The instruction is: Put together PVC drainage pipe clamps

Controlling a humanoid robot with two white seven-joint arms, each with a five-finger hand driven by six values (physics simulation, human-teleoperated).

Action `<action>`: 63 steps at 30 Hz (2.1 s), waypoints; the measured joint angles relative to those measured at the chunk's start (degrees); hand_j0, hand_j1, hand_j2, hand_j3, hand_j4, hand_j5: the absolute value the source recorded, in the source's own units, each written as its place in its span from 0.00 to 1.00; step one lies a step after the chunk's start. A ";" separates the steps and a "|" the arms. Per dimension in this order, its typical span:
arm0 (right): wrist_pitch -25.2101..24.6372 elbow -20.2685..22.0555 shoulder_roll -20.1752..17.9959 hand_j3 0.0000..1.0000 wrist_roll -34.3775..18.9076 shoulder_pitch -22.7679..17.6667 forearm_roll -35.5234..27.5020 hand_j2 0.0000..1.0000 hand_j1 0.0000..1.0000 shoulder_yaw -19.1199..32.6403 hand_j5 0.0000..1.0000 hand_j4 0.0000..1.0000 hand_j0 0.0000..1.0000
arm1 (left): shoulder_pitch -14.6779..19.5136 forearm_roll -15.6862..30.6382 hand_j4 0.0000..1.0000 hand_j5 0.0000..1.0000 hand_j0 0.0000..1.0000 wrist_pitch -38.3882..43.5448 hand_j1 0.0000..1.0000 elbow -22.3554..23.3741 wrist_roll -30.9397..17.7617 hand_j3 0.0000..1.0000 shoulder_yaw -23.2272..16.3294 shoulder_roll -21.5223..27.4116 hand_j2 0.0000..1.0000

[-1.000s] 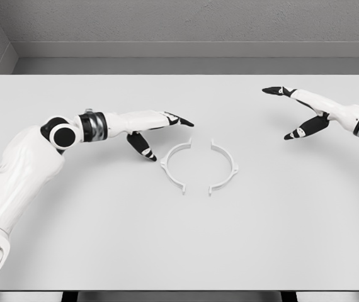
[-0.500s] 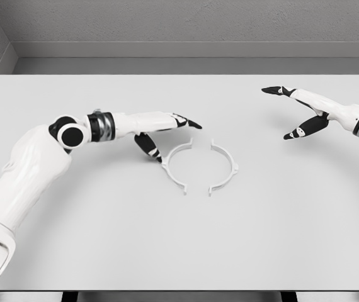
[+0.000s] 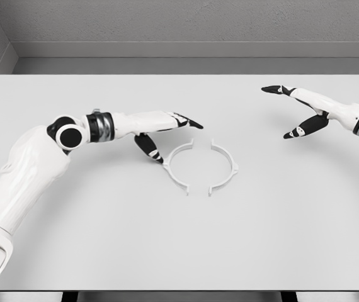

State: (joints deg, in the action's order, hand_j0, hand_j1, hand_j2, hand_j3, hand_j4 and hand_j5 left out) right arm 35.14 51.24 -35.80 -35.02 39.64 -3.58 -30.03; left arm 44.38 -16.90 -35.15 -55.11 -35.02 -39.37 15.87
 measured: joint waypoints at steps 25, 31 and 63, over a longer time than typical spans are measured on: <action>0.00 1.13 -0.18 1.00 0.00 0.09 0.00 1.00 1.00 0.08 1.00 1.00 1.00 | 0.00 0.09 1.00 1.00 1.00 0.02 1.00 -1.12 0.01 1.00 -0.52 -1.35 1.00; 0.00 1.31 -0.17 1.00 0.00 0.26 0.00 1.00 1.00 0.09 1.00 1.00 1.00 | -0.18 2.39 1.00 1.00 1.00 -0.01 1.00 -7.25 0.00 1.00 -0.14 1.87 1.00; 0.01 4.25 -2.21 1.00 0.00 0.62 0.00 1.00 1.00 0.34 1.00 1.00 1.00 | -6.24 0.84 1.00 1.00 1.00 0.00 1.00 -18.23 0.00 1.00 -5.21 1.46 1.00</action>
State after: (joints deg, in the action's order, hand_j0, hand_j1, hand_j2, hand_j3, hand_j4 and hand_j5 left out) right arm 35.15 55.49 -38.02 -35.02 40.25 -3.59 -29.70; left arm 38.14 -16.06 -35.15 -73.33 -35.03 -44.57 17.33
